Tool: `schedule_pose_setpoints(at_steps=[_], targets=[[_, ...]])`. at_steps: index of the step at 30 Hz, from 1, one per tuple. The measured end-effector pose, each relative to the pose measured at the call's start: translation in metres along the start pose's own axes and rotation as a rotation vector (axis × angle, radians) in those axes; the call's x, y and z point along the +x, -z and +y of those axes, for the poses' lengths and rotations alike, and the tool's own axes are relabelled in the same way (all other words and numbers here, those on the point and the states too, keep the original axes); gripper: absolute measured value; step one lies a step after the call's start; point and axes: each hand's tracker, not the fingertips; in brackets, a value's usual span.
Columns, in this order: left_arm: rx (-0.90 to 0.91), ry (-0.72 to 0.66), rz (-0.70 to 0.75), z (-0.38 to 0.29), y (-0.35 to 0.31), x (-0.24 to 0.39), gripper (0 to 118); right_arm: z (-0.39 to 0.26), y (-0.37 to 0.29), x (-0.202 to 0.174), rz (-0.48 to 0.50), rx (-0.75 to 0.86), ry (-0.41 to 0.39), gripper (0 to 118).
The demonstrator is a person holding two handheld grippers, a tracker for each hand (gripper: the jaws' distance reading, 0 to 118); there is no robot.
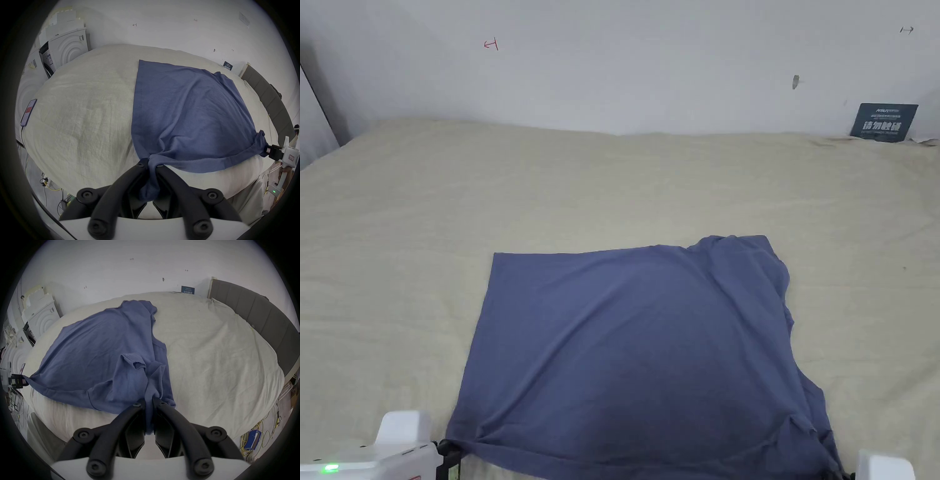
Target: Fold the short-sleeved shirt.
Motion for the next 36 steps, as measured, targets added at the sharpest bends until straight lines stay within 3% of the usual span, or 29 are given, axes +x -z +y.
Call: schedule_pose_setpoints(at_steps=[8,16,26,36], targets=[[0.058,-0.045,-0.029,0.037,-0.005,-0.003,2,0.049,-0.018,0.003,0.02,0.112,-0.026,6],[0.107,-0.023,-0.023,0.105,0.007,0.009,2,0.112,0.013,0.001,0.01,0.162,-0.068,6],[0.043,0.028,0.024,0.165,0.083,0.013,2,0.171,0.092,-0.001,-0.018,0.106,-0.105,6],[-0.094,0.096,0.092,0.163,0.136,0.016,2,0.179,0.176,0.004,-0.064,-0.04,-0.163,6]])
